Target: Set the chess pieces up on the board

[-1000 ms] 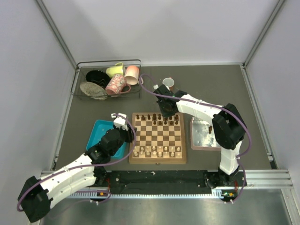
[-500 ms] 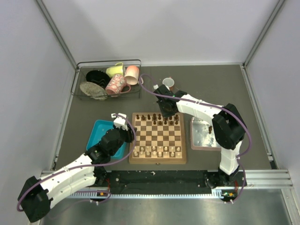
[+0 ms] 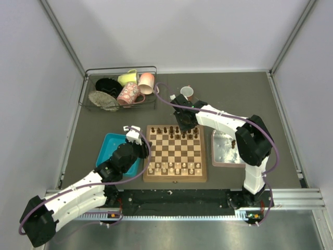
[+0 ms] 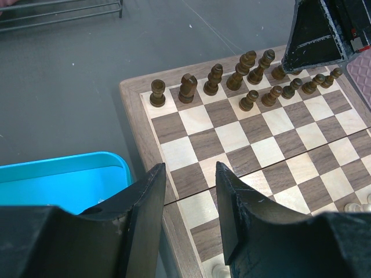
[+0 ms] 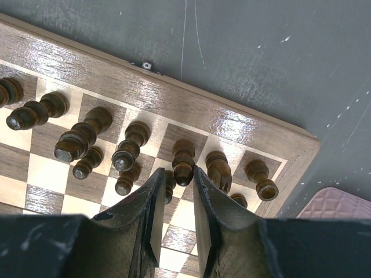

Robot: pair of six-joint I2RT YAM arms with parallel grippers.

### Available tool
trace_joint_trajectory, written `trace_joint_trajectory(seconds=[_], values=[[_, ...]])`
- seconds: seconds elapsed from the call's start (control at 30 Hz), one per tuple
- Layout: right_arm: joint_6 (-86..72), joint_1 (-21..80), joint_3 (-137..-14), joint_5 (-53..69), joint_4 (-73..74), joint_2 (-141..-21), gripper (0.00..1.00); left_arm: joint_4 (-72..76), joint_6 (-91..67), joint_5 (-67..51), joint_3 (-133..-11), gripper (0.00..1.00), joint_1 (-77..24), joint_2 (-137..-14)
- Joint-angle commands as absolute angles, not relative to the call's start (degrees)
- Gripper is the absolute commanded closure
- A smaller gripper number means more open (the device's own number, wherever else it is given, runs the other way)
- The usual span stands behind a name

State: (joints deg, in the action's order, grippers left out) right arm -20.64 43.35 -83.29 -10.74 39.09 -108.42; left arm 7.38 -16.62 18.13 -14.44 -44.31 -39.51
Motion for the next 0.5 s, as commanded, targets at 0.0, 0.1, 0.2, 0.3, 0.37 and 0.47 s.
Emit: trace_joint_trajectory(seconds=[0.0, 0.1, 0.2, 0.3, 0.37, 0.47], values=[[-20.74, 43.07, -85.34, -10.2, 39.2, -108.11, 0.75, 10.37, -16.96, 18.81, -13.98, 0.55, -44.47, -39.02], [-20.83, 42.98, -85.43, -9.67, 39.11, -108.02, 0.75, 10.37, -16.96, 18.72, -13.97, 0.55, -44.47, -39.02], [-20.74, 43.07, -85.34, -9.58, 39.02, -107.93, 0.75, 10.37, -16.96, 18.81, -13.97, 0.55, -44.56, -39.11], [-20.83, 42.98, -85.34, -9.49, 39.02, -108.02, 0.75, 10.37, -16.96, 18.81, -13.97, 0.55, -44.47, -39.11], [-20.83, 42.98, -85.25, -9.75, 39.02, -108.02, 0.75, 10.37, -16.96, 18.72, -13.97, 0.55, -44.47, -39.2], [-20.74, 42.98, -85.17, -10.54, 39.02, -107.84, 0.75, 10.37, -16.96, 18.72, -13.97, 0.55, -44.47, -39.11]])
